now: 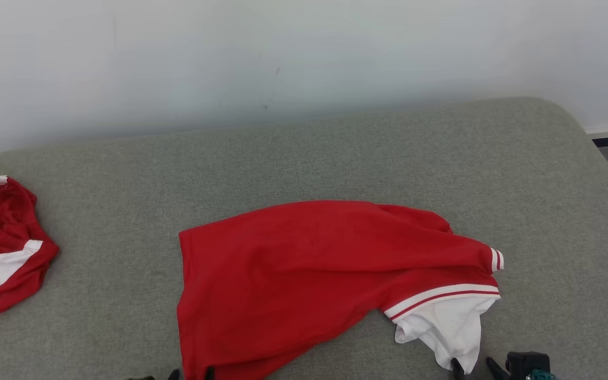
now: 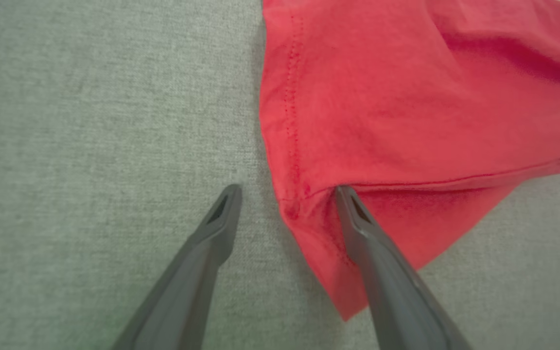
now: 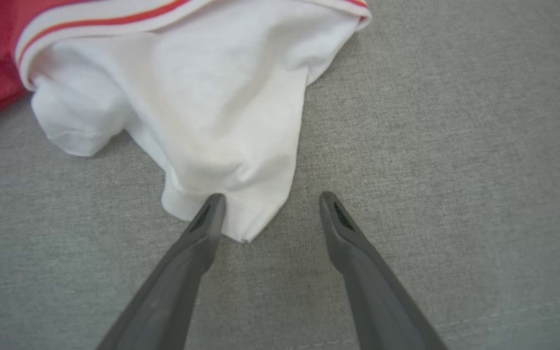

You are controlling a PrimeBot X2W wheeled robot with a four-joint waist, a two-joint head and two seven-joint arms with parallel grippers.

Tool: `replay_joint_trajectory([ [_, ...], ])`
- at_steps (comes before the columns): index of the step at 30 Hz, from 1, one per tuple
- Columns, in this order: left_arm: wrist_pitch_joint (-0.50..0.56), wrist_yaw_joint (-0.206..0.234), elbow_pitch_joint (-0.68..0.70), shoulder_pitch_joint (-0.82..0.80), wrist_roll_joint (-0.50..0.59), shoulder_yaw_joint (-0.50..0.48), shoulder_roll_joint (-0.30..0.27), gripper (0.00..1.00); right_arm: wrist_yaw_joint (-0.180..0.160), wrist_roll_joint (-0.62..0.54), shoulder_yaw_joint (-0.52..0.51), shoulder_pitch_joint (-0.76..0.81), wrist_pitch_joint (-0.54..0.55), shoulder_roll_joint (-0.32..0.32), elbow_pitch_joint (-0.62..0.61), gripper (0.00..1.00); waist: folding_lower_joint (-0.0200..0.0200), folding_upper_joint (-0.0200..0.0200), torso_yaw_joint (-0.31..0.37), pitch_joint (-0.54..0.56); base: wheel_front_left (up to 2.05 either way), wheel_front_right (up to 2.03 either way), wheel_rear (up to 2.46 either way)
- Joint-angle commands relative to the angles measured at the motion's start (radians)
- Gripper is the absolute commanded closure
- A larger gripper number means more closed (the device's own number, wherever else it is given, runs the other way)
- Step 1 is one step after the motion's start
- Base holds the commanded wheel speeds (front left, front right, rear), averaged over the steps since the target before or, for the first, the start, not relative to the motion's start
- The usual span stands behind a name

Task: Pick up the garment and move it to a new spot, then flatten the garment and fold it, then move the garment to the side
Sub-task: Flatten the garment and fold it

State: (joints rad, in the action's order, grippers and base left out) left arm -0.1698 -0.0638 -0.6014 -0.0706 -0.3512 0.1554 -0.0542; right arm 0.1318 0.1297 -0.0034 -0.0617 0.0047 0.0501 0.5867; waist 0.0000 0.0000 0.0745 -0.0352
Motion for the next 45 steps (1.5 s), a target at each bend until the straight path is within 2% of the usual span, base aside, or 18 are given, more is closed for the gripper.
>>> replay_joint_trajectory([
  [1, 0.002, -0.005, -0.029, -0.017, -0.002, 0.006, -0.007, 0.0, -0.002, 0.012, 0.012, -0.022, -0.001, 0.0, 0.024, 0.0, 0.0, 0.0, -0.004, -0.008, 0.0, 0.0, 0.0],
  [5, -0.004, -0.013, -0.052, -0.031, -0.008, 0.01, -0.008, 0.0, -0.002, 0.028, 0.034, -0.038, 0.002, -0.001, 0.057, 0.0, 0.0, 0.0, -0.007, -0.013, 0.0, 0.0, 0.0],
  [7, -0.006, -0.016, -0.065, -0.041, -0.01, 0.014, -0.008, 0.15, -0.001, 0.031, 0.048, -0.048, 0.005, -0.003, 0.076, 0.0, 0.0, 0.0, -0.009, -0.015, 0.0, 0.0, 0.0],
  [9, -0.012, -0.022, -0.075, -0.046, -0.012, 0.019, -0.007, 0.46, 0.0, 0.035, 0.062, -0.054, 0.009, -0.004, 0.093, 0.0, 0.0, 0.0, -0.01, -0.015, 0.0, 0.0, 0.0],
  [10, -0.017, -0.025, -0.079, -0.048, -0.014, 0.021, -0.006, 0.55, 0.0, 0.037, 0.067, -0.055, 0.008, -0.005, 0.101, 0.11, 0.0, 0.0, -0.01, -0.015, 0.0, 0.0, 0.0],
  [12, -0.026, -0.025, -0.086, -0.05, -0.02, 0.021, -0.004, 0.58, 0.0, 0.042, 0.075, -0.056, 0.007, -0.006, 0.115, 0.26, 0.0, 0.0, -0.01, -0.013, 0.0, 0.0, 0.0],
  [13, -0.033, -0.027, -0.088, -0.051, -0.022, 0.021, -0.005, 0.62, 0.0, 0.045, 0.077, -0.055, 0.008, -0.005, 0.122, 0.45, 0.0, 0.0, -0.01, -0.012, 0.0, 0.0, 0.0],
  [14, -0.039, -0.03, -0.087, -0.05, -0.024, 0.022, -0.005, 0.67, 0.0, 0.048, 0.08, -0.054, 0.01, -0.004, 0.127, 0.58, 0.0, 0.0, -0.009, -0.01, 0.0, 0.0, 0.0],
  [15, -0.047, -0.033, -0.086, -0.049, -0.027, 0.023, -0.005, 0.87, 0.0, 0.052, 0.081, -0.053, 0.01, -0.004, 0.133, 0.73, 0.0, 0.0, -0.009, -0.008, 0.0, 0.0, 0.0],
  [16, -0.057, -0.034, -0.083, -0.048, -0.027, 0.025, -0.005, 1.0, 0.0, 0.054, 0.083, -0.053, 0.009, -0.003, 0.137, 0.92, 0.0, 0.0, -0.009, -0.005, 0.0, 0.0, 0.0],
  [17, -0.064, -0.038, -0.077, -0.047, -0.031, 0.024, -0.006, 1.0, -0.001, 0.053, 0.084, -0.052, 0.005, -0.002, 0.14, 1.0, 0.0, 0.0, -0.008, -0.001, 0.0, 0.0, 0.0],
  [21, -0.089, -0.051, -0.036, -0.031, -0.061, 0.02, -0.004, 1.0, -0.002, 0.049, 0.064, -0.041, -0.03, 0.0, 0.114, 1.0, 0.0, 0.0, -0.008, 0.023, 0.0, 0.0, 0.0],
  [25, -0.094, -0.063, 0.047, -0.013, -0.135, 0.015, -0.001, 1.0, -0.002, 0.058, 0.031, -0.029, -0.057, 0.001, 0.023, 1.0, 0.0, 0.0, -0.007, 0.04, 0.0, 0.0, 0.0],
  [29, -0.068, -0.066, 0.148, -0.005, -0.239, 0.026, -0.002, 1.0, -0.002, 0.089, -0.002, -0.005, -0.049, 0.011, -0.158, 1.0, 0.0, 0.0, -0.003, 0.053, 0.0, 0.0, 0.0],
  [34, 0.028, -0.067, 0.301, -0.063, -0.346, 0.041, -0.044, 1.0, -0.002, 0.141, -0.033, -0.036, 0.026, 0.043, -0.453, 1.0, 0.0, 0.0, 0.007, 0.054, 0.0, 0.0, 0.0],
  [39, 0.113, -0.064, 0.426, -0.191, -0.409, 0.002, -0.095, 1.0, -0.002, 0.191, 0.013, -0.161, 0.161, 0.115, -0.656, 1.0, 0.0, 0.0, 0.038, 0.008, 0.0, 0.0, 0.0],
  [42, 0.174, -0.052, 0.461, -0.315, -0.42, -0.016, -0.135, 1.0, -0.002, 0.222, 0.077, -0.312, 0.222, 0.173, -0.669, 1.0, 0.0, 0.0, 0.062, -0.066, 0.0, 0.0, 0.0],
  [45, 0.226, -0.041, 0.456, -0.467, -0.419, -0.036, -0.17, 1.0, -0.002, 0.251, 0.134, -0.501, 0.253, 0.21, -0.6, 1.0, 0.0, 0.0, 0.082, -0.174, 0.0, 0.0, 0.0],
])
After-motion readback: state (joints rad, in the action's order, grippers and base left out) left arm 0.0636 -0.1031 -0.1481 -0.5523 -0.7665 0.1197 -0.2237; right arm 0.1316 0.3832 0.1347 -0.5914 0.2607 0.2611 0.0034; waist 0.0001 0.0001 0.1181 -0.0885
